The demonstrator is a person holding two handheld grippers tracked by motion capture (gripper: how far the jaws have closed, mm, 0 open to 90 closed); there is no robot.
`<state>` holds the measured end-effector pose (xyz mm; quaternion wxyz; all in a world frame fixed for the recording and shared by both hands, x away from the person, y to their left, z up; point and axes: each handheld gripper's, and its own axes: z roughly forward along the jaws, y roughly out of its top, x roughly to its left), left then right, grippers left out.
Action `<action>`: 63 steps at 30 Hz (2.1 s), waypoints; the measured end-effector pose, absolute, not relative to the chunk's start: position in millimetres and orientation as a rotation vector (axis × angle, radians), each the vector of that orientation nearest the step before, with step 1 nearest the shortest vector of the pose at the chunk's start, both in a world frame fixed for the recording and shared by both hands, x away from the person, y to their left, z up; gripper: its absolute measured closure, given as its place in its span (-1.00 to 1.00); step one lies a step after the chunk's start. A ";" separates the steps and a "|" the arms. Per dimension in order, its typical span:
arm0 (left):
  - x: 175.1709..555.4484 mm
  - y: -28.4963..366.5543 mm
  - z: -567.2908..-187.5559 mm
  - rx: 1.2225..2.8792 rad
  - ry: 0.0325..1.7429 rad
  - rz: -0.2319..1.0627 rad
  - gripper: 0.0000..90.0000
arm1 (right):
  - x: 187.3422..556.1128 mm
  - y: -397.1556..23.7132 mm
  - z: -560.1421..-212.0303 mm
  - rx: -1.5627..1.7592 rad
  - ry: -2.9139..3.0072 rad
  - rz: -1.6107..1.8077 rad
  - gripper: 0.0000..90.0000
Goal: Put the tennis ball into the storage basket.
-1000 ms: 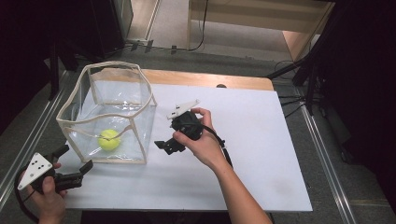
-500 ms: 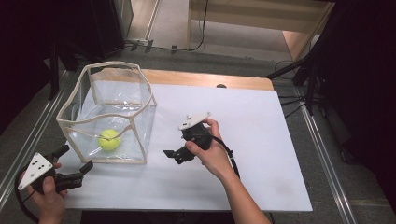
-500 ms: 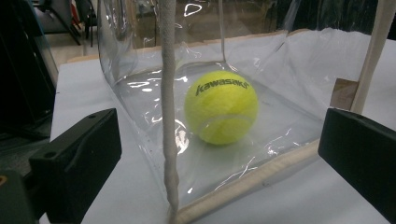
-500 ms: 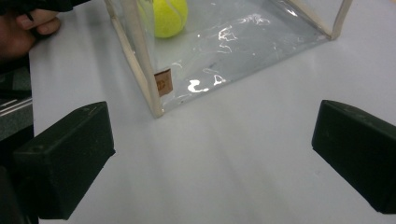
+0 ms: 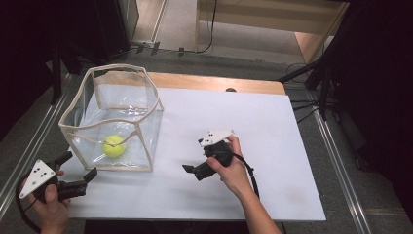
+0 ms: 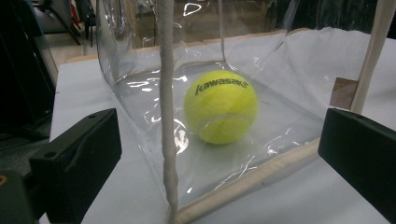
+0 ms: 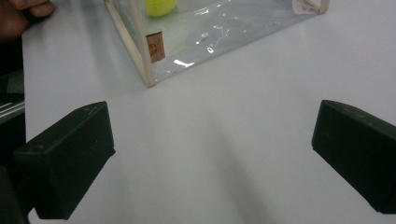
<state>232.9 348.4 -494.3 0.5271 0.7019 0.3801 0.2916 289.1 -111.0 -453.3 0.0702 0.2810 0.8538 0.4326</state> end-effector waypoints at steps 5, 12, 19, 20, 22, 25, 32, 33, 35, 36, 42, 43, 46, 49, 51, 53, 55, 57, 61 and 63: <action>232.8 348.1 -494.4 1.677 0.909 0.696 -1.00 | 283.0 -122.3 -460.6 0.858 2.548 1.311 -1.00; 232.7 348.0 -494.4 1.678 0.909 0.697 -1.00 | 277.4 -136.8 -467.1 0.895 2.528 1.304 -1.00; 232.6 347.9 -494.5 1.679 0.909 0.698 -1.00 | 271.1 -157.5 -474.6 0.952 2.497 1.300 -1.00; 232.6 347.9 -494.5 1.679 0.909 0.698 -1.00 | 270.1 -160.0 -475.3 0.959 2.494 1.297 -1.00; 232.6 347.8 -494.5 1.678 0.909 0.698 -1.00 | 268.5 -164.9 -476.7 0.967 2.488 1.298 -1.00; 232.2 348.1 -494.1 1.685 0.908 0.701 -1.00 | 265.8 -171.6 -478.7 0.983 2.469 1.299 -1.00; 231.4 348.7 -494.0 1.674 0.892 0.701 -1.00 | 259.1 -189.0 -481.6 1.023 2.436 1.301 -1.00; 231.5 348.6 -494.1 1.674 0.892 0.702 -1.00 | 258.2 -191.5 -482.2 1.025 2.431 1.299 -1.00; 231.5 348.6 -494.0 1.673 0.892 0.701 -1.00 | 256.5 -197.3 -483.3 1.038 2.426 1.300 -1.00; 231.4 348.7 -494.0 1.672 0.893 0.702 -1.00 | 255.4 -200.1 -484.0 1.052 2.419 1.303 -1.00; 231.2 348.7 -494.0 1.671 0.893 0.701 -1.00 | 249.3 -216.4 -487.1 1.084 2.379 1.304 -1.00; 231.2 348.7 -494.0 1.671 0.893 0.702 -1.00 | 248.2 -218.8 -487.4 1.092 2.377 1.302 -1.00; 231.1 348.6 -494.0 1.670 0.893 0.702 -1.00 | 245.3 -226.0 -488.7 1.103 2.350 1.305 -1.00; 231.1 348.6 -494.0 1.671 0.893 0.702 -1.00 | 242.3 -233.2 -489.5 1.116 2.331 1.306 -1.00; 231.0 348.6 -494.1 1.670 0.893 0.703 -1.00 | 240.9 -238.0 -490.3 1.126 2.321 1.304 -1.00; 230.9 348.6 -494.1 1.669 0.896 0.701 -1.00 | 239.4 -242.7 -491.1 1.137 2.311 1.302 -1.00; 230.9 348.6 -494.1 1.669 0.896 0.702 -1.00 | 237.6 -247.0 -491.7 1.151 2.297 1.304 -1.00; 231.2 348.7 -494.1 1.672 0.893 0.702 -1.00 | 235.7 -251.3 -492.6 1.158 2.285 1.311 -1.00; 230.9 348.6 -494.1 1.669 0.897 0.702 -1.00 | 231.2 -260.2 -494.4 1.182 2.266 1.308 -1.00; 230.9 348.5 -494.2 1.669 0.896 0.701 -1.00 | 229.0 -264.5 -494.5 1.194 2.254 1.306 -1.00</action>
